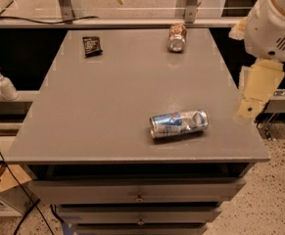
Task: Place redbull can upright
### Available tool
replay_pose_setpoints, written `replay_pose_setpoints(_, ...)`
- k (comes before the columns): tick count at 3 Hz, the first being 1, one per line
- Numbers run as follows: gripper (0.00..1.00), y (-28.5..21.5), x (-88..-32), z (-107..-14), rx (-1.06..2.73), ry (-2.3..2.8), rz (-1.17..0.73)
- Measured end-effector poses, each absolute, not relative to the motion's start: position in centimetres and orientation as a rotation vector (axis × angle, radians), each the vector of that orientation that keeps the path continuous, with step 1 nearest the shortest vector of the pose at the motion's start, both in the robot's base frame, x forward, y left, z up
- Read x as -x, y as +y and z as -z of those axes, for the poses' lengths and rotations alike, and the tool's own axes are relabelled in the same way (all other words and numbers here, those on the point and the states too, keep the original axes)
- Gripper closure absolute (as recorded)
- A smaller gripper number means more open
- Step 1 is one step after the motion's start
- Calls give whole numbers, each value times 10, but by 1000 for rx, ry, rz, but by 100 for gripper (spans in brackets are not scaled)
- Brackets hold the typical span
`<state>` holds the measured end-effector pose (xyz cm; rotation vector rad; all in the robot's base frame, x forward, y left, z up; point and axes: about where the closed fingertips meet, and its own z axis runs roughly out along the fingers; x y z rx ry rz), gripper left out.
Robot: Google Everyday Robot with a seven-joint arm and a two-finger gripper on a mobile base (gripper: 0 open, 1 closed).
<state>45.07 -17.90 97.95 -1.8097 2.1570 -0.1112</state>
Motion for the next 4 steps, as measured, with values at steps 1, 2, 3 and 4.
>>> replay_pose_setpoints(1,0,-139,-465,-965,1927,2056,73)
replay_pose_setpoints(2,0,-110,-482,-946,2014,2008,51)
replay_pose_setpoints(3,0,-95,-497,-925,2068,2002,66)
replay_pose_setpoints(4,0,-101,-509,-908,2071,2053,126)
